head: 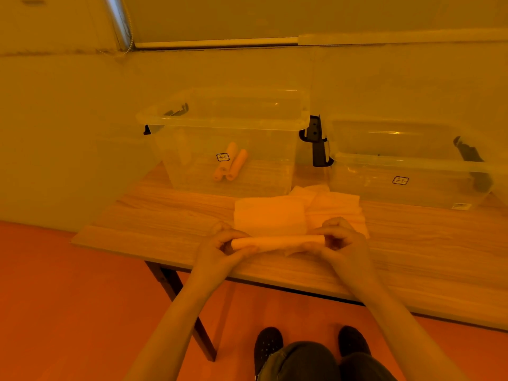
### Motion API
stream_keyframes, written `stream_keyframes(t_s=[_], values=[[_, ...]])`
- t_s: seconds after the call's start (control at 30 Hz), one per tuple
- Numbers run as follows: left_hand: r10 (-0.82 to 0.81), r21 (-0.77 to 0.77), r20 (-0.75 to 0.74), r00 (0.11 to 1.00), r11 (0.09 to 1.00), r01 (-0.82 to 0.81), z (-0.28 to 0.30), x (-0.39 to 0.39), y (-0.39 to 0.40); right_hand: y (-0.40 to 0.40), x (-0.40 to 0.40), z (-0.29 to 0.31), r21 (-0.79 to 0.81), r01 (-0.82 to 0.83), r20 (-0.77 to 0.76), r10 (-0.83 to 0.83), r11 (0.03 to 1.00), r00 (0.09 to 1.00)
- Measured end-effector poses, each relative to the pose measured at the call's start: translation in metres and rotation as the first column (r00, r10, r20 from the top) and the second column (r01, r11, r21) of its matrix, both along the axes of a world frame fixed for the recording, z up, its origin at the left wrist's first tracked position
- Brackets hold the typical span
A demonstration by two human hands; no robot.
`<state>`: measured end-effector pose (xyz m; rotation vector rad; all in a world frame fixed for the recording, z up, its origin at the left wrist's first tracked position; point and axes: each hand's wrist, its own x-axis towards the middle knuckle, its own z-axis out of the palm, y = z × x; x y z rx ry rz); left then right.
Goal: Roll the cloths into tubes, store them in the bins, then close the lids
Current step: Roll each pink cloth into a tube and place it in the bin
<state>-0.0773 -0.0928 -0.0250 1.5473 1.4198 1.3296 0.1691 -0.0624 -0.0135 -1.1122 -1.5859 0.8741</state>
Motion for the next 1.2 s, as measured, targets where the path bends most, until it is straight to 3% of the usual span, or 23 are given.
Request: stream_keyframes(t_s=[0.13,0.3,0.5,0.73,0.93,1.2], values=[[-0.004,0.038,-0.042,0.999,0.999,0.006,0.007,0.001,0.005,0.001,0.000,0.001,-0.012,-0.032,-0.085,0.031,0.999,0.996],[-0.040,-0.011,0.015,0.999,0.999,0.040,0.030,0.007,0.020,0.011,0.000,0.005,-0.039,-0.023,-0.173,0.015,0.999,0.985],[-0.109,-0.010,0.034,0.993,0.994,0.109,0.035,0.010,0.040,0.033,-0.002,0.012,0.033,0.001,-0.081,0.001,0.999,0.997],[-0.089,-0.067,0.198,0.976,0.992,0.104,0.017,0.008,0.044,0.038,-0.011,-0.002,-0.012,-0.012,-0.183,0.009,1.000,0.983],[-0.001,0.031,0.011,1.000,1.000,0.001,0.014,0.007,0.045,0.036,-0.010,-0.005,0.019,0.041,-0.138,-0.038,0.999,0.990],[0.038,0.019,0.035,0.999,0.999,-0.039,0.008,0.006,0.043,0.033,-0.009,-0.006,0.035,0.005,-0.238,0.004,0.999,0.971]])
